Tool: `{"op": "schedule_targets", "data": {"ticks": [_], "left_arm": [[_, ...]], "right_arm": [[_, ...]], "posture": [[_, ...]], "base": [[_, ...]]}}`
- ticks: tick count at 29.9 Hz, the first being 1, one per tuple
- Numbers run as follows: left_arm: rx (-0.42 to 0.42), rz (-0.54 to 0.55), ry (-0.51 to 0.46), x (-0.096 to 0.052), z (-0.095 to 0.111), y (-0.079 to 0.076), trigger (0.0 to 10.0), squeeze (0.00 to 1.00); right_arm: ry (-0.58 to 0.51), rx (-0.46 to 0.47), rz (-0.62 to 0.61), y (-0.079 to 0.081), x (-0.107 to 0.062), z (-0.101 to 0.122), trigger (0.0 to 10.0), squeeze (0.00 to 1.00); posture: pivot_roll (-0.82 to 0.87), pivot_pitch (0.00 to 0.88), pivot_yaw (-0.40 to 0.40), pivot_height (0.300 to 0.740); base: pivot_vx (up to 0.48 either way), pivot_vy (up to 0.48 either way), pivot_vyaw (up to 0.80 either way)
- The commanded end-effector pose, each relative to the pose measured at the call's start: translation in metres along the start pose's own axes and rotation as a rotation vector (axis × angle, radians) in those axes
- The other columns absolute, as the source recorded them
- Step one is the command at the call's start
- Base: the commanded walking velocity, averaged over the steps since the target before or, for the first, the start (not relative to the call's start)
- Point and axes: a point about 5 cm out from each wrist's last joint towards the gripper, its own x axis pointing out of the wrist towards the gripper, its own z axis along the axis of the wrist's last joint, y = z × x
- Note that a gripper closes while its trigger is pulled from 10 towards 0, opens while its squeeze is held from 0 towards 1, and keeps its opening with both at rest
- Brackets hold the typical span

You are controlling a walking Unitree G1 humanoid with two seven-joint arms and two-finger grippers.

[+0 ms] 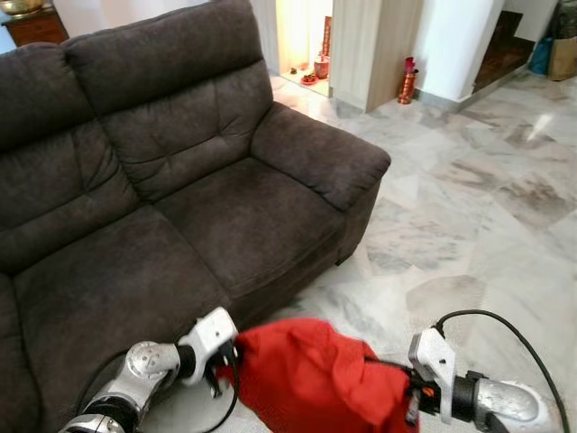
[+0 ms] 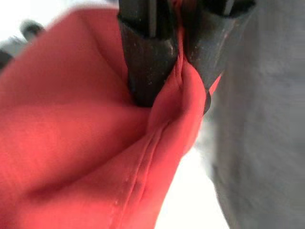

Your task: Move the pillow to the sofa from floor

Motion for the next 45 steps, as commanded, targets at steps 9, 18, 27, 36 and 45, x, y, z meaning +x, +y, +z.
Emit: {"op": "schedule_targets", "data": {"ticks": [9, 18, 27, 36, 45], "left_arm": [[-0.157, 0.188, -0.221, 0.026, 0.029, -0.021, 10.0, 0.0], [-0.306, 0.41, -0.333, 0.022, 0.037, -0.023, 10.0, 0.0], [-0.286, 0.548, -0.344, 0.01, 0.042, -0.001, 10.0, 0.0], [-0.266, 0.567, -0.355, 0.009, 0.051, -0.003, 10.0, 0.0], [-0.248, 0.545, -0.331, 0.011, 0.05, -0.009, 10.0, 0.0]], "right_arm": [[-0.169, 0.208, -0.554, -0.015, 0.008, -0.013, 10.0, 0.0], [-0.278, 0.325, -0.846, -0.026, 0.009, -0.011, 10.0, 0.0], [-0.338, 0.388, -0.876, -0.028, 0.013, -0.007, 10.0, 0.0], [-0.356, 0.347, -0.909, -0.032, 0.011, -0.001, 10.0, 0.0], [-0.397, 0.361, -0.87, -0.029, 0.014, 0.004, 10.0, 0.0]], "posture": [[-0.03, 0.11, 0.066, 0.74], [-0.02, 0.111, 0.061, 0.74], [-0.01, 0.113, 0.068, 0.74], [-0.01, 0.114, 0.076, 0.74], [-0.01, 0.111, 0.073, 0.74]], "base": [[0.0, 0.0, 0.0], [0.0, 0.0, 0.0], [0.0, 0.0, 0.0], [0.0, -0.125, 0.24], [0.0, -0.337, 0.09]]}}
